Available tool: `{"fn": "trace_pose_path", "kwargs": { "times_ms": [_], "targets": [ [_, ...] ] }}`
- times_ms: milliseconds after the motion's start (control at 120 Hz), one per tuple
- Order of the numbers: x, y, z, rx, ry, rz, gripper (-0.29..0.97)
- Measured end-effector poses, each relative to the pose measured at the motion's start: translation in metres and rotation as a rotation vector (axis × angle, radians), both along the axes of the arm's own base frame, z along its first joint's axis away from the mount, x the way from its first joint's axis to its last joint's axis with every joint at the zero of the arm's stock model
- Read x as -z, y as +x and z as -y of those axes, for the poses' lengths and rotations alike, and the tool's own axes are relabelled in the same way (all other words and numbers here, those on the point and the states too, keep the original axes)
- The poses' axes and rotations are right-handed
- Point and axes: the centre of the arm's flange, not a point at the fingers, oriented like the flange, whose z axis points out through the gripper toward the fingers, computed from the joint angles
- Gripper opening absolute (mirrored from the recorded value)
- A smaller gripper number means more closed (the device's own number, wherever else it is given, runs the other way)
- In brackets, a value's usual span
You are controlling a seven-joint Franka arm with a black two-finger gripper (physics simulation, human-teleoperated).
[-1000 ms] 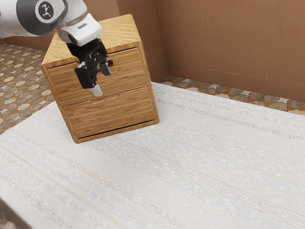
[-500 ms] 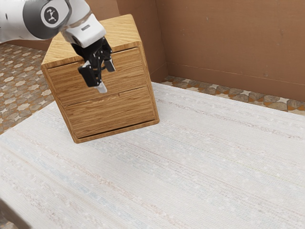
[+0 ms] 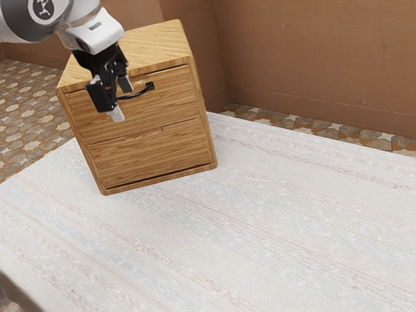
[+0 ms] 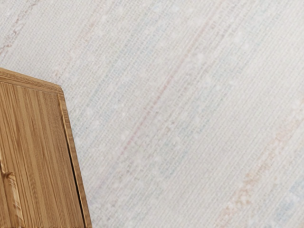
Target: Pull the drawer handle with one arm to open the drawer
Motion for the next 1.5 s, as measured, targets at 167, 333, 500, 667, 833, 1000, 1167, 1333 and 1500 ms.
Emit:
{"fn": "trace_pose_path", "kwargs": {
  "times_ms": [167, 333, 500, 667, 833, 1000, 1167, 1333, 1500],
  "targets": [
    [-0.004, 0.007, -0.009, -0.017, -0.006, 0.028, 0.68],
    [0.008, 0.024, -0.024, -0.026, -0.004, 0.062, 0.68],
    [0.021, 0.039, -0.041, -0.045, 0.041, 0.087, 0.68],
    [0.027, 0.050, -0.041, -0.054, 0.112, 0.101, 0.68],
    [0.032, 0.054, -0.045, -0.074, 0.150, 0.106, 0.68],
    [0.037, 0.053, -0.055, -0.107, 0.166, 0.096, 0.68],
    [0.049, 0.058, -0.059, -0.120, 0.160, 0.075, 0.68],
    [0.061, 0.063, -0.061, -0.127, 0.154, 0.061, 0.68],
    [0.068, 0.065, -0.067, -0.141, 0.151, 0.051, 0.68]
  ]
}}
